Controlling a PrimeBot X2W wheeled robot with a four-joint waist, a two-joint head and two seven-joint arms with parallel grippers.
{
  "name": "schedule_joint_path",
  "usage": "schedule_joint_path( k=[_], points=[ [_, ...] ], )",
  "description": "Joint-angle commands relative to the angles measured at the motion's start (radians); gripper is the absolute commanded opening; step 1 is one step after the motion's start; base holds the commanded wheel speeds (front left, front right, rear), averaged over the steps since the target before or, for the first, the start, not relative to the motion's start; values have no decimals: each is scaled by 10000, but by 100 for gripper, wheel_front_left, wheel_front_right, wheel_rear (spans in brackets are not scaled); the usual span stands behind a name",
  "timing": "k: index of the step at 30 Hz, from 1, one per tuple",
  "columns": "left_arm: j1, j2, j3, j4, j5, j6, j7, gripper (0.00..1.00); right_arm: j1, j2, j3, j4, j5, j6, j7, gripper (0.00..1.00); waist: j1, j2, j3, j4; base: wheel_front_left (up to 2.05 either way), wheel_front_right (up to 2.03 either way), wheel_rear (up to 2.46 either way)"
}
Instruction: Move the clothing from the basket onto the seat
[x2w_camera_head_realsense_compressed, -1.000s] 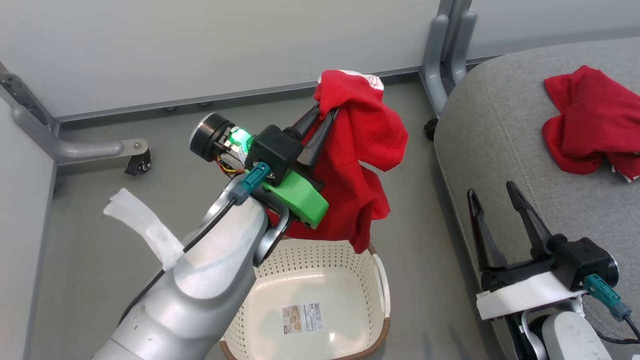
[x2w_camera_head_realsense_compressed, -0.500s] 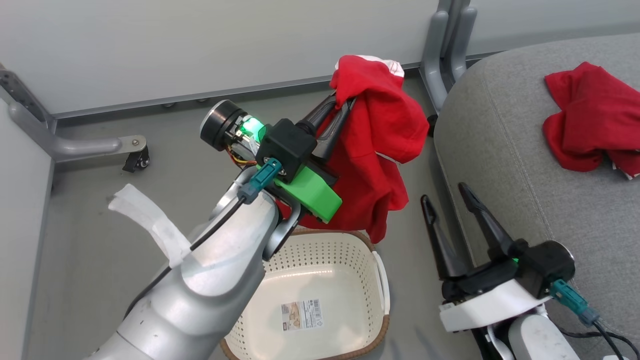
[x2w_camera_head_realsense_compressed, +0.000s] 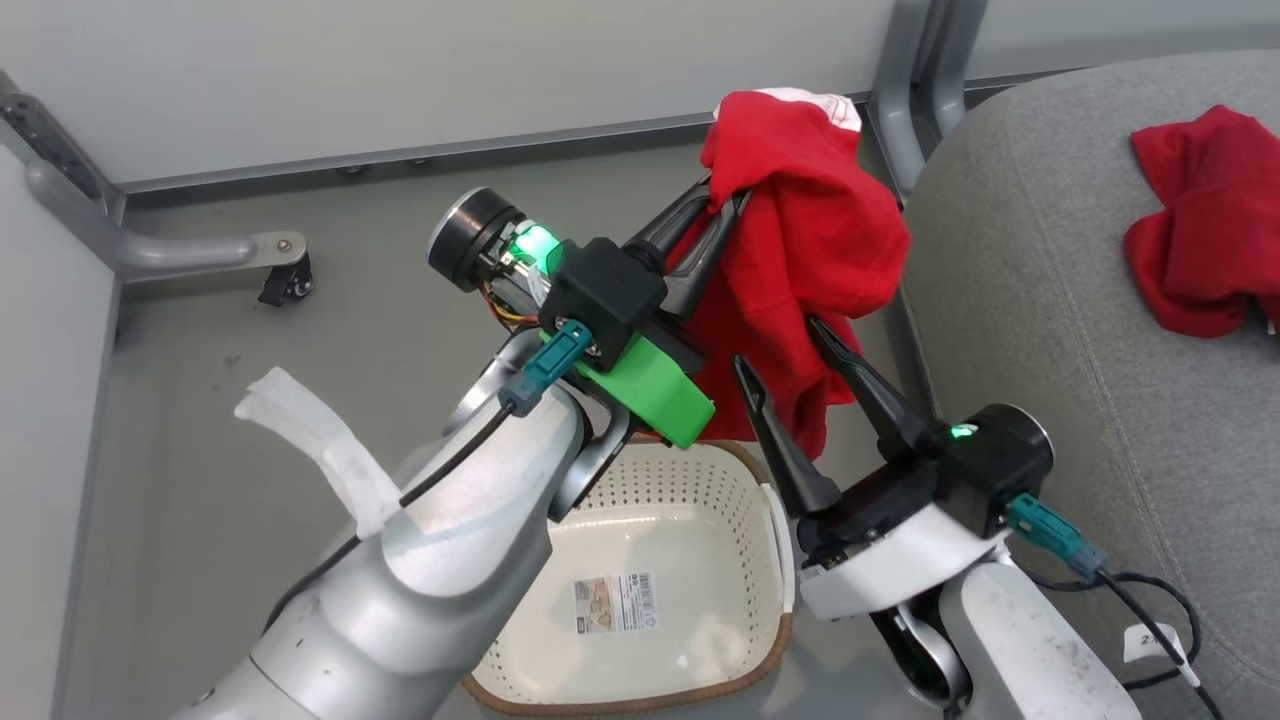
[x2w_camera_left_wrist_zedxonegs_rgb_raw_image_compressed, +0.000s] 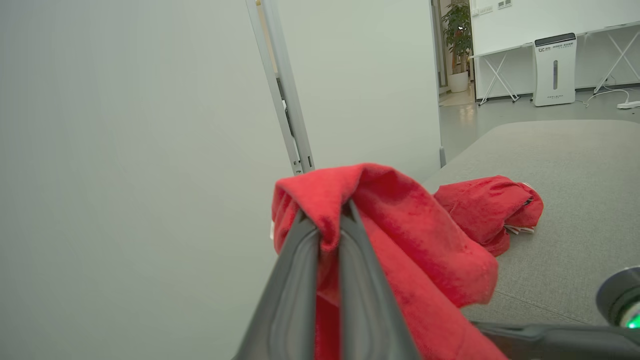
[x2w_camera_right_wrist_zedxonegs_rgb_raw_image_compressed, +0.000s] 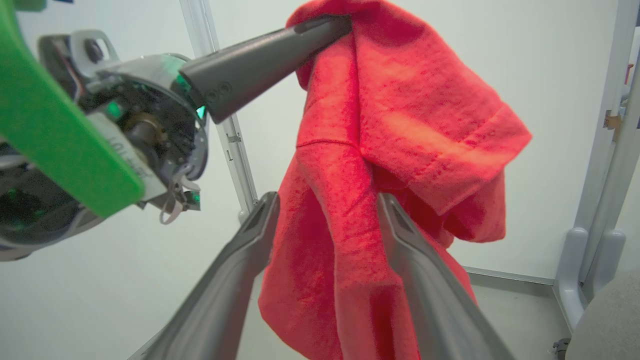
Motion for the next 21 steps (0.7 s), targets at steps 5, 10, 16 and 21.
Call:
schedule_joint_path(
  k=[5,10,16,21],
  points=[
    [-145,-62,-148,-253,7,4,-3,0,-724,-34,-65,951,-76,-11,-26,100,0,92,203,237,0,0,0],
    [-22,-95,-336,-377,-96,1,-3,0,-1218,-33,-178,1523,178,-11,-26,100,0,92,332,345,0,0,0],
    [131,-118,-489,-285,-203,13,-3,0,-1475,-34,-12,1966,529,-11,-26,0,0,92,409,413,0,0,0],
    [175,-124,-479,-117,-251,39,-1,0,-1253,-33,69,1843,528,-11,-26,0,0,92,399,394,0,0,0]
  ],
)
